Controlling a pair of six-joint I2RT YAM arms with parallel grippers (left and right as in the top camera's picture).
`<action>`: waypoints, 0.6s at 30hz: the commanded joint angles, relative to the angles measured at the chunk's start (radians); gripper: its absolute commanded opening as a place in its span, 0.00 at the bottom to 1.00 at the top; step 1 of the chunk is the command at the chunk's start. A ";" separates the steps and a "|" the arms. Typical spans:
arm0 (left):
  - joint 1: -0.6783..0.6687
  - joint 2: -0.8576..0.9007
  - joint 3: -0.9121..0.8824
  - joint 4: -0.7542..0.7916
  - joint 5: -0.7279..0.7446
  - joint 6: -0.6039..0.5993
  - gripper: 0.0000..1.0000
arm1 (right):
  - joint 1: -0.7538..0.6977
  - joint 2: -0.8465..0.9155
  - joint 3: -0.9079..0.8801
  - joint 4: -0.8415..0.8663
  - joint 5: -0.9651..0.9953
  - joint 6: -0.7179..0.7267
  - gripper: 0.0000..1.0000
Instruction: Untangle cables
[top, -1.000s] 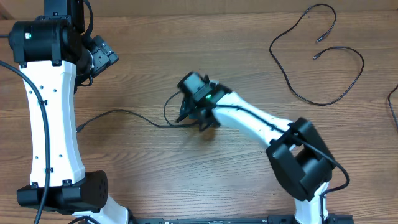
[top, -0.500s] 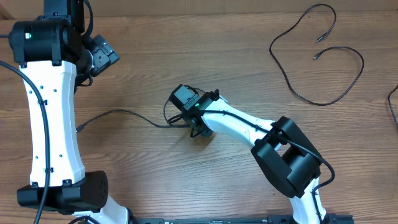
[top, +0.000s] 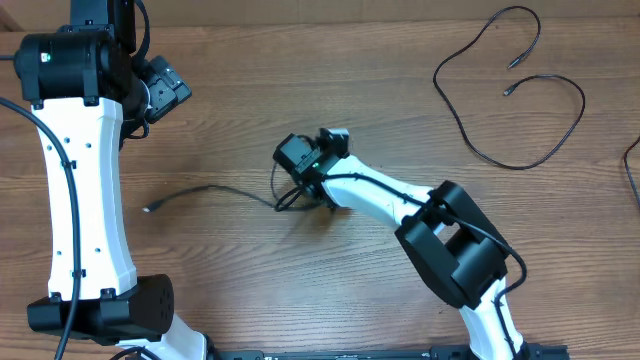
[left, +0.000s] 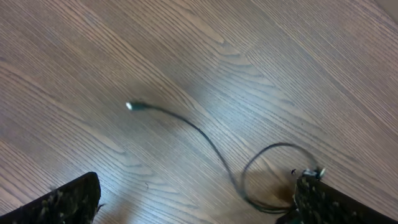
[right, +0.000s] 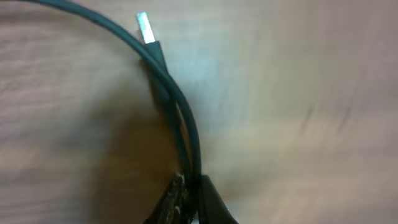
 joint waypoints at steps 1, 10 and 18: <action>-0.006 0.005 0.001 -0.003 -0.010 -0.002 0.99 | -0.077 0.039 -0.024 0.049 0.200 -0.551 0.04; -0.006 0.006 0.001 0.002 -0.010 -0.003 1.00 | -0.114 -0.004 0.160 -0.135 0.066 -0.420 1.00; -0.006 0.006 0.001 0.001 -0.010 -0.003 1.00 | -0.161 -0.008 0.275 -0.356 -0.288 0.261 0.94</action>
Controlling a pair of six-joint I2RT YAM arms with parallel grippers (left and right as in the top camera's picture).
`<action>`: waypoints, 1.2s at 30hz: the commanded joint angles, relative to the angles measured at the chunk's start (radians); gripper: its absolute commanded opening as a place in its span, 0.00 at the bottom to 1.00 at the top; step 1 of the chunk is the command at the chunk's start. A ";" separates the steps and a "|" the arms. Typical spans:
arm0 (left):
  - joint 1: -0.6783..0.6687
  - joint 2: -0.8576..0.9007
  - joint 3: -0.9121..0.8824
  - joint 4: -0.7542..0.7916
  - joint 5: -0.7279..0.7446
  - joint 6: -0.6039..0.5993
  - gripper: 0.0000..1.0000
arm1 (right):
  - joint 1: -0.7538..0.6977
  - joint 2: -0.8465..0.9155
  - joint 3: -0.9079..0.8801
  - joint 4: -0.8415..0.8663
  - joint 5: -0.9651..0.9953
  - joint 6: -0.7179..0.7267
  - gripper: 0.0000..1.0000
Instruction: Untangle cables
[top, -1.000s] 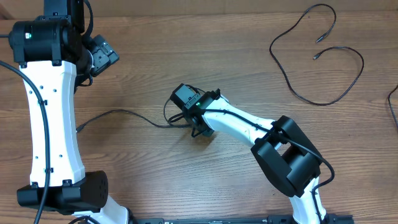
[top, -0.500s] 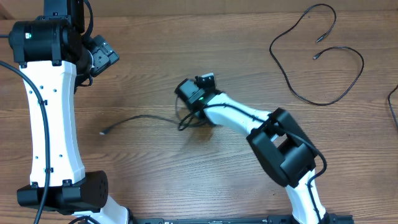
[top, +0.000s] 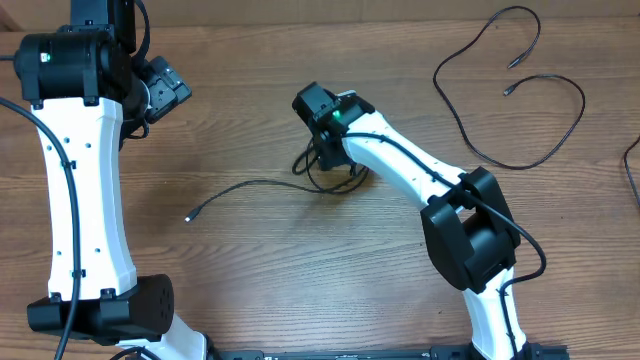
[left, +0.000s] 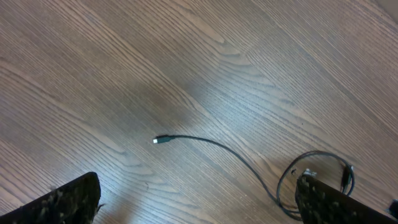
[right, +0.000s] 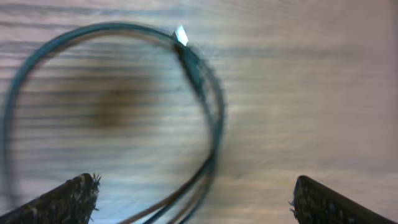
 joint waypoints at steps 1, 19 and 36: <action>-0.006 0.006 0.001 0.001 -0.010 -0.002 1.00 | -0.040 -0.024 -0.019 -0.053 -0.165 0.501 0.90; -0.006 0.006 0.001 0.003 -0.011 -0.002 1.00 | -0.030 -0.023 -0.241 0.024 -0.378 0.898 0.36; -0.006 0.006 0.001 0.003 -0.012 -0.002 1.00 | -0.300 -0.027 0.093 0.004 -0.216 -0.124 0.04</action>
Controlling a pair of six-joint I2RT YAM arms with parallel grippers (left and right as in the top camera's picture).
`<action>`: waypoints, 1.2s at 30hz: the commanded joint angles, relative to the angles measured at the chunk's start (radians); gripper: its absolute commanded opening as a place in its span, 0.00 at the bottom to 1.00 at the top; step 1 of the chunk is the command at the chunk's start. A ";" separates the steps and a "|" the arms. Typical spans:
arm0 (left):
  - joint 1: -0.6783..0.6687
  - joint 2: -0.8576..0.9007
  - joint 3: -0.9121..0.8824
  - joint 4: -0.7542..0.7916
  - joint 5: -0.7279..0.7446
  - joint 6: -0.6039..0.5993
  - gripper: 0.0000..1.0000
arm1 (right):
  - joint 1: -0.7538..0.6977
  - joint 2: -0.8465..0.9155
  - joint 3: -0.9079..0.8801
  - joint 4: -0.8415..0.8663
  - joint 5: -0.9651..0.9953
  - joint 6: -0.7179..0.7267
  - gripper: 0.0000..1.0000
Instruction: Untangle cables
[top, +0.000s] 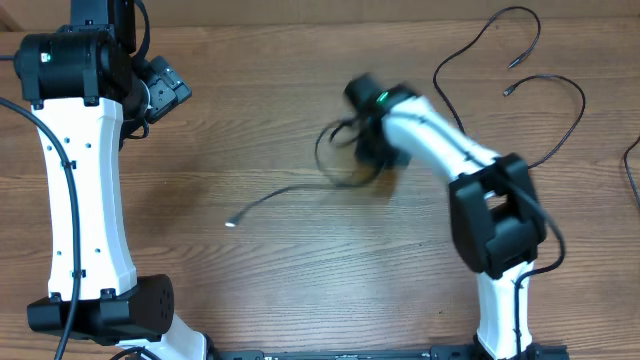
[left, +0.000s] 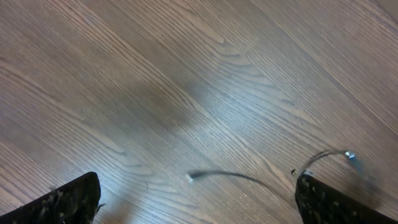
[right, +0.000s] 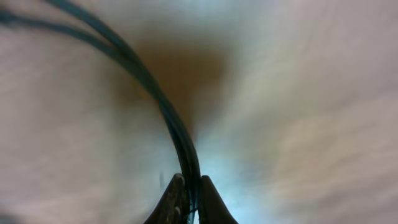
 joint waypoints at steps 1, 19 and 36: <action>-0.006 0.006 0.002 0.002 -0.012 -0.002 0.99 | -0.104 -0.013 0.169 0.028 0.007 -0.333 0.04; -0.006 0.006 0.002 0.002 -0.010 -0.002 0.99 | -0.246 -0.004 0.195 0.262 -0.040 -0.592 0.95; -0.006 0.006 0.002 0.002 -0.010 -0.002 1.00 | -0.395 0.076 0.112 0.209 -0.300 -0.594 0.04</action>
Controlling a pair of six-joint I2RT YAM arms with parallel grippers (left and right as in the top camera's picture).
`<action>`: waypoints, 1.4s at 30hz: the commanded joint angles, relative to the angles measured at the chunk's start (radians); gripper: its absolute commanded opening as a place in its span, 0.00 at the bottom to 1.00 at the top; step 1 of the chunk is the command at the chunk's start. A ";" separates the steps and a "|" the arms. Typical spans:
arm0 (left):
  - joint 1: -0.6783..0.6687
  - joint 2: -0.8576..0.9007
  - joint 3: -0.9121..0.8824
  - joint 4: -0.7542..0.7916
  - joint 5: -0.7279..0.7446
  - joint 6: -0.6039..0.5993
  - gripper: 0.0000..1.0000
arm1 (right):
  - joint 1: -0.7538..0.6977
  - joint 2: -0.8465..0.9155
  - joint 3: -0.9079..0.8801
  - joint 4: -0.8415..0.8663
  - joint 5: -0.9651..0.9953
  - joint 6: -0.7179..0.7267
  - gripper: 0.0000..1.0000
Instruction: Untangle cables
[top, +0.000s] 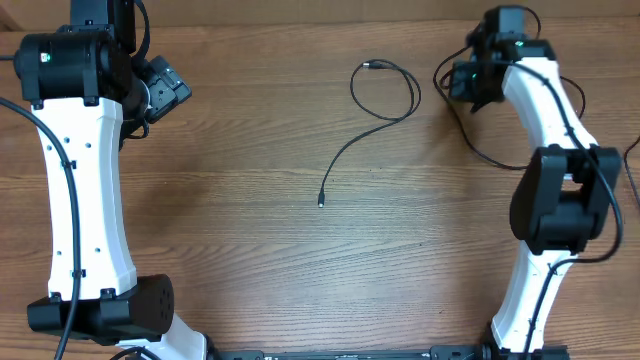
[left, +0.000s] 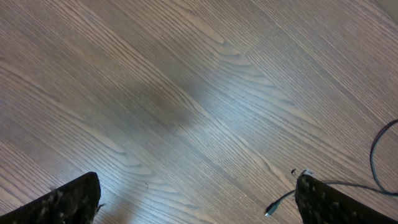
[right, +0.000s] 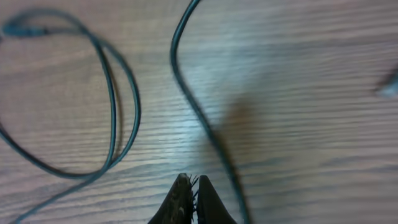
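One black cable (top: 414, 95) lies free on the table's middle, looped at the back, its tail ending at a plug (top: 321, 202). A second, longer black cable (top: 520, 166) sprawls at the back right. My right gripper (top: 463, 82) sits at that cable's left edge. In the right wrist view it (right: 191, 186) is shut with nothing between the fingers; a strand (right: 193, 106) passes just right of them and a loop (right: 115, 93) lies to the left. My left gripper (top: 170, 85) is high at the back left, open (left: 196, 180) over bare wood, with the plug (left: 270, 210) near its right finger.
A third dark cable (top: 630, 170) shows at the table's right edge. The left arm's white links (top: 80, 190) stand along the left side. The table (top: 230, 270) is brown wood grain.
My right gripper was shut on the middle cable near the table's centre. Now that cable lies let go, stretched out, and the gripper is shut on nothing at the back right.
My right gripper was first shut on the coiled cable left of centre. Then it stood open above the coil, further back. Then it was shut on the cable right of centre. Now the cable lies loose in the middle, away from the back-right cable. The left arm never moved.
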 joint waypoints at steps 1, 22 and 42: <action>-0.006 0.006 0.002 0.002 -0.010 -0.002 1.00 | 0.037 0.027 -0.042 0.033 -0.047 -0.051 0.04; -0.006 0.006 0.002 0.002 -0.010 -0.002 1.00 | -0.155 0.131 -0.099 0.293 0.138 -0.074 0.04; -0.007 0.006 0.002 0.002 -0.010 -0.002 1.00 | 0.040 0.106 -0.041 0.138 -0.010 -0.257 0.04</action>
